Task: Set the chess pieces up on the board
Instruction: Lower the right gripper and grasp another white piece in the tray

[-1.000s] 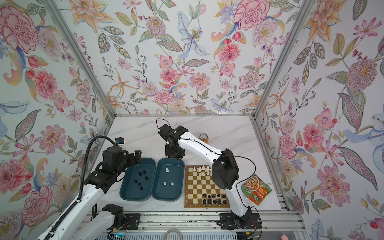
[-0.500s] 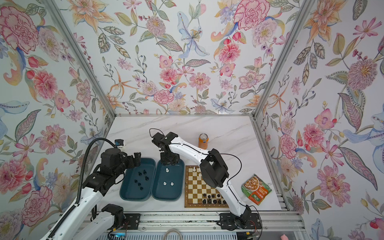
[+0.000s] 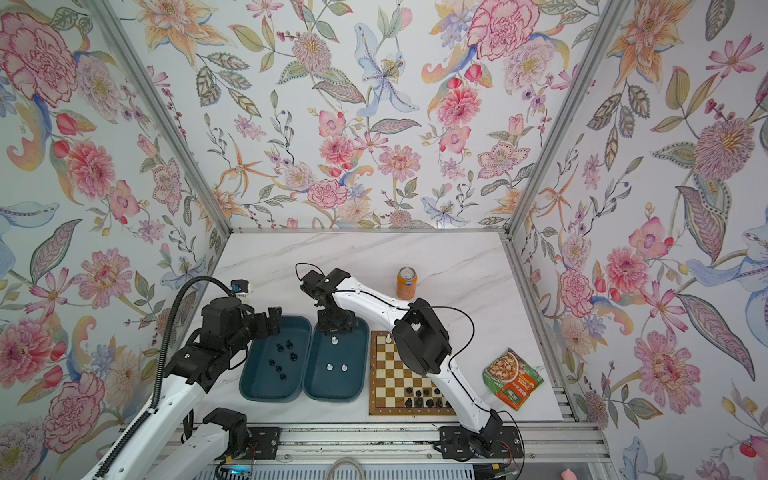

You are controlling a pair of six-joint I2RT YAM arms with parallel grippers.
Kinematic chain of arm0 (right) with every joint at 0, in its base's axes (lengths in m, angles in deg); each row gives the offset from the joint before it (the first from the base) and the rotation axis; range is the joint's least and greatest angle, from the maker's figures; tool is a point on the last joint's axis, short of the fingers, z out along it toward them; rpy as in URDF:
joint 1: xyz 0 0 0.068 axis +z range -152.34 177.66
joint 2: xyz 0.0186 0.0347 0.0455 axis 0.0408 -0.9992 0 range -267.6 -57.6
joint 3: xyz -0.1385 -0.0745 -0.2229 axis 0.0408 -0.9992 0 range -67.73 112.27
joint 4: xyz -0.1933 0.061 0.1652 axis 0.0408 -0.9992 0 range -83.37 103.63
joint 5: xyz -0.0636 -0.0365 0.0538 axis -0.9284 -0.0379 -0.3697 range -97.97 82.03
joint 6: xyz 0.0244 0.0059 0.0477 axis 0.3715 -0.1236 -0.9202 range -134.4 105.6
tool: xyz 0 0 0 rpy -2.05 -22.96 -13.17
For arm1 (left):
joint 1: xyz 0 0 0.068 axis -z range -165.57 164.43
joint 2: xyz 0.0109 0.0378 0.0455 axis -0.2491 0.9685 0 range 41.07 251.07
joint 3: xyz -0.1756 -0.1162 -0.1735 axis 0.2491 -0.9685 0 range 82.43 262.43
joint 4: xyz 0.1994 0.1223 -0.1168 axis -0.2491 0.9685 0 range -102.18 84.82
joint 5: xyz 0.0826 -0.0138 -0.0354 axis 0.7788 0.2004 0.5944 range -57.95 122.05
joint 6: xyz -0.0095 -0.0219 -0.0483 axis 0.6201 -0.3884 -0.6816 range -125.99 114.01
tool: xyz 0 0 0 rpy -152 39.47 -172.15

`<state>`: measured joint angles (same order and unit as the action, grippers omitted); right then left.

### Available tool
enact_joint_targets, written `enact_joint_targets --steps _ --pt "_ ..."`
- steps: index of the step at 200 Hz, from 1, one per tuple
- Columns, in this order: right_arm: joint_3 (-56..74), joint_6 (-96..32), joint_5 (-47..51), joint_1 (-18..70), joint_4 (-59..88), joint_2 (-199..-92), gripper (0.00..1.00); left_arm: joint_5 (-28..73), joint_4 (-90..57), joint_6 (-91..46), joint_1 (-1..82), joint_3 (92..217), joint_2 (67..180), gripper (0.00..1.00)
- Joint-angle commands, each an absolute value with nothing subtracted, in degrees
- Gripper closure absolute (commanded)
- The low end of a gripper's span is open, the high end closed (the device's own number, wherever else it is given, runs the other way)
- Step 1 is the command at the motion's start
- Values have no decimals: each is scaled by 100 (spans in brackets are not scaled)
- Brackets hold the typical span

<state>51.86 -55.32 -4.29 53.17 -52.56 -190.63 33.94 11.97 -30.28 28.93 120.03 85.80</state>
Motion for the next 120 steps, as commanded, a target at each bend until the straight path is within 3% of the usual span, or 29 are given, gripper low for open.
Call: enact_joint_targets --steps 1,120 --pt "5337 -5544 -351 5368 -5233 -19293 65 3477 1294 -2884 2827 12189 8632 4" --pt "5483 -5553 -221 5359 -5220 -19542 71 3541 1294 -2850 2831 12207 8673 4"
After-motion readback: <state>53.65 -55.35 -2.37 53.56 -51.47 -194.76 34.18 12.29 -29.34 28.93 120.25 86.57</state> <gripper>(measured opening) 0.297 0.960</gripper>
